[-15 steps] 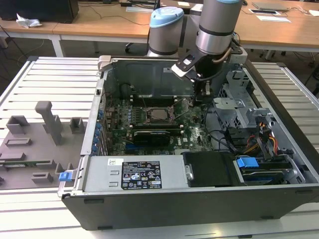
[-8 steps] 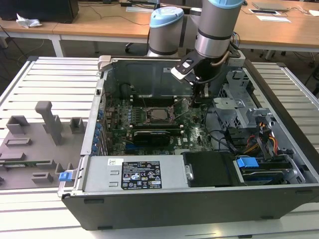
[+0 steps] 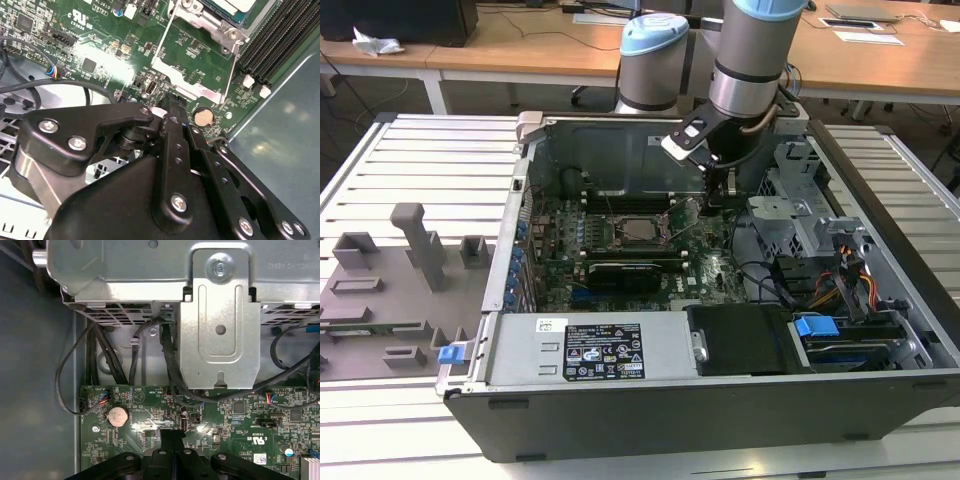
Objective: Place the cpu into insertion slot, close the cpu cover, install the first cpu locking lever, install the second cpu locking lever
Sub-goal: 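Close the cpu cover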
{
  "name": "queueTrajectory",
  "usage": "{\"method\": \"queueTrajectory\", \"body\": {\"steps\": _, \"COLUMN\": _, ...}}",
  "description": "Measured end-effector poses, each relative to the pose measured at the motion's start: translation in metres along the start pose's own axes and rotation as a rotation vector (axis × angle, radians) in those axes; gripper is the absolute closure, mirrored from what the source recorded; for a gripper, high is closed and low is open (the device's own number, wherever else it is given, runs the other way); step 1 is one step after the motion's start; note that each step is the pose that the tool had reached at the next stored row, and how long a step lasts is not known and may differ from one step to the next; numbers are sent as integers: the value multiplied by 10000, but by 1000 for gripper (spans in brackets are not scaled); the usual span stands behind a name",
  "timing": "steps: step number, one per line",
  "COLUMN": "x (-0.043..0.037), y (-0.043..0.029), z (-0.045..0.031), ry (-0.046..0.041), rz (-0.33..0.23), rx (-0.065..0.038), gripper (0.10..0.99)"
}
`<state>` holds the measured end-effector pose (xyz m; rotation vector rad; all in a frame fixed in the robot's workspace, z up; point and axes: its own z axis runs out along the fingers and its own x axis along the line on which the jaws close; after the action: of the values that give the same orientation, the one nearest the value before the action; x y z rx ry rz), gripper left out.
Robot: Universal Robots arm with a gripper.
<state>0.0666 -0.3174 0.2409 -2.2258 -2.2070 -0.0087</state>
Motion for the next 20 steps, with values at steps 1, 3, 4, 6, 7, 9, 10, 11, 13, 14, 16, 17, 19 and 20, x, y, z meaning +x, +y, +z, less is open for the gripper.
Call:
{"method": "queueTrajectory", "body": {"steps": 1, "x": 0, "y": 3, "z": 1, "ry": 15, "rz": 3, "rx": 136, "gripper": 980}}
{"method": "queueTrajectory", "body": {"steps": 3, "x": 0, "y": 9, "z": 3, "ry": 54, "rz": 4, "rx": 427, "gripper": 980}}
{"method": "queueTrajectory", "body": {"steps": 4, "x": 0, "y": 13, "z": 5, "ry": 82, "rz": 7, "rx": 648, "gripper": 980}}
{"method": "queueTrajectory", "body": {"steps": 6, "x": 0, "y": 21, "z": 6, "ry": 125, "rz": 10, "rx": 1046, "gripper": 980}}
{"method": "queueTrajectory", "body": {"steps": 7, "x": 0, "y": 25, "z": 7, "ry": 147, "rz": 13, "rx": 1281, "gripper": 980}}
{"method": "queueTrajectory", "body": {"steps": 9, "x": 1, "y": 26, "z": 9, "ry": 160, "rz": 15, "rx": 1491, "gripper": 980}}
{"method": "queueTrajectory", "body": {"steps": 10, "x": 1, "y": 26, "z": 9, "ry": 158, "rz": 16, "rx": 1493, "gripper": 980}}
{"method": "queueTrajectory", "body": {"steps": 11, "x": 0, "y": 26, "z": 8, "ry": 157, "rz": 17, "rx": 1494, "gripper": 980}}
{"method": "queueTrajectory", "body": {"steps": 13, "x": 3, "y": 19, "z": 9, "ry": 156, "rz": 15, "rx": 1488, "gripper": 980}}
{"method": "queueTrajectory", "body": {"steps": 14, "x": 11, "y": -16, "z": 9, "ry": 144, "rz": 15, "rx": 1429, "gripper": 980}}
{"method": "queueTrajectory", "body": {"steps": 16, "x": 31, "y": -55, "z": 9, "ry": 113, "rz": 16, "rx": 1361, "gripper": 980}}
{"method": "queueTrajectory", "body": {"steps": 17, "x": 45, "y": -80, "z": 9, "ry": 95, "rz": 18, "rx": 1321, "gripper": 980}}
{"method": "queueTrajectory", "body": {"steps": 19, "x": 74, "y": -153, "z": 10, "ry": 51, "rz": 18, "rx": 1204, "gripper": 980}}
{"method": "queueTrajectory", "body": {"steps": 20, "x": 83, "y": -192, "z": 10, "ry": 37, "rz": 18, "rx": 1129, "gripper": 980}}
